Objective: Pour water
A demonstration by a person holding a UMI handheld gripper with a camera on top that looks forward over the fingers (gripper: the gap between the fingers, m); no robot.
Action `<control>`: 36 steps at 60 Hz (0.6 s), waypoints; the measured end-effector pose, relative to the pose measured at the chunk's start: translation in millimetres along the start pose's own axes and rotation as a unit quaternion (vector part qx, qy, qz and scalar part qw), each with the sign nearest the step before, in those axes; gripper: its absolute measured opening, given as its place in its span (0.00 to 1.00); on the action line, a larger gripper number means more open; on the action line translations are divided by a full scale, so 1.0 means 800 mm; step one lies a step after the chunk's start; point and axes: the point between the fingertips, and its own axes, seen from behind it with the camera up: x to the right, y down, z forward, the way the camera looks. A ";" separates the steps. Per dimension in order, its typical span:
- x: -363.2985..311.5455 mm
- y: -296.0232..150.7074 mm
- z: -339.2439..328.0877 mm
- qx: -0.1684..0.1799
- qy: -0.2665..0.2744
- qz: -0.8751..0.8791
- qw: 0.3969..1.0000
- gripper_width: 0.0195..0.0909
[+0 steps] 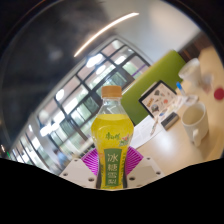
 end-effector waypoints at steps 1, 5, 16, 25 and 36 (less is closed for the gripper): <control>0.002 -0.009 0.001 0.006 -0.006 0.033 0.999 0.13; 0.019 -0.044 0.004 0.029 -0.026 0.166 0.985 0.13; 0.060 -0.090 0.016 0.085 -0.064 0.469 0.877 0.13; 0.072 -0.105 0.013 0.101 -0.081 0.582 0.803 0.13; 0.088 -0.108 0.009 0.113 -0.068 0.625 0.769 0.13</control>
